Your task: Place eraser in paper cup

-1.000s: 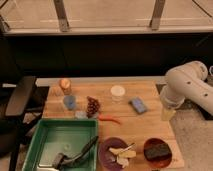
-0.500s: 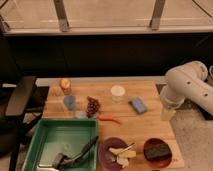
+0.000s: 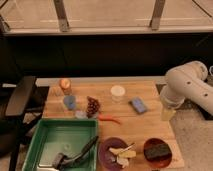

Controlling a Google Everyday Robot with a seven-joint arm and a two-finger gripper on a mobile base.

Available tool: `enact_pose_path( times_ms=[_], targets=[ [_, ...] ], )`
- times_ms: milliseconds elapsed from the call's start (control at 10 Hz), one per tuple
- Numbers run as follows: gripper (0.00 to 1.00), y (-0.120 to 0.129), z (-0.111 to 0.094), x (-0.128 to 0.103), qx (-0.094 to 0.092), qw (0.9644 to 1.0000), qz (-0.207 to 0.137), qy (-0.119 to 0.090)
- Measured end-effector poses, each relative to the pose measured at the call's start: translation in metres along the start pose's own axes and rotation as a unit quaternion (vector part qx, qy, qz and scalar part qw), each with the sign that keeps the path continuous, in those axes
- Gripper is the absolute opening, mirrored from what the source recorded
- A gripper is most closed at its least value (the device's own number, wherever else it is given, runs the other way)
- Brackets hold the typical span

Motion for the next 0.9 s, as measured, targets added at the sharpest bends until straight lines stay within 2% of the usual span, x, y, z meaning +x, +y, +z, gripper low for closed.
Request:
enact_pose_path(
  times_ms=[400,600,900],
  targets=[
    [0.65,-0.001,-0.002,0.001,0.001,1.0000,-0.008,0.002],
    [0.65,0.004,-0.011,0.013,-0.001,0.9993,-0.033,0.019],
    [0.65,0.034,-0.002,0.021,-0.020,0.9961,-0.076,0.039]
  ],
)
